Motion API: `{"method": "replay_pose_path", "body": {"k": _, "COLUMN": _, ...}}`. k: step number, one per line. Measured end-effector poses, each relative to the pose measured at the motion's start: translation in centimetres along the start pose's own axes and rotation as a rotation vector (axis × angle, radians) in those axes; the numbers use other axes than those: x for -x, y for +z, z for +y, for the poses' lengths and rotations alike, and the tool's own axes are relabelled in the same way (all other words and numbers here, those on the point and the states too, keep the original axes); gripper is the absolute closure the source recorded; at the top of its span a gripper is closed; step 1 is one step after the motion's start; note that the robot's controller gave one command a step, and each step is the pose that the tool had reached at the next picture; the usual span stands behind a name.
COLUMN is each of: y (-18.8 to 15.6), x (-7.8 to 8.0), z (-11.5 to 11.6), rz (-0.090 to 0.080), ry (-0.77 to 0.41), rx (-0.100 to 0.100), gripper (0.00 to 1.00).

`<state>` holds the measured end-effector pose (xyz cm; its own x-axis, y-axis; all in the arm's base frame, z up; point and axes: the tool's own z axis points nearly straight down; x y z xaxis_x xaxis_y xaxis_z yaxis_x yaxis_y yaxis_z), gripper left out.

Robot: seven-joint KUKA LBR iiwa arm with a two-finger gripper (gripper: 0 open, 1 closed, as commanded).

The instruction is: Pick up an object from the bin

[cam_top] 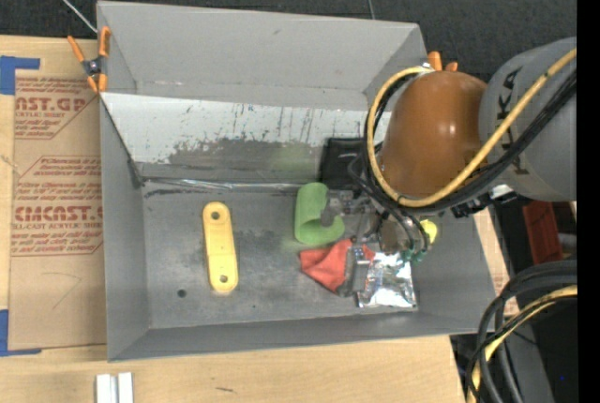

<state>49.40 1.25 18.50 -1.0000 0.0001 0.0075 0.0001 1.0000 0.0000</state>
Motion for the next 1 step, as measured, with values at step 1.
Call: {"method": "replay_pose_path", "body": {"k": 1, "y": -0.42, "x": 0.18, "z": 0.00, "rz": -0.008, "ry": 0.000, "rx": 0.000, "gripper": 0.00}}
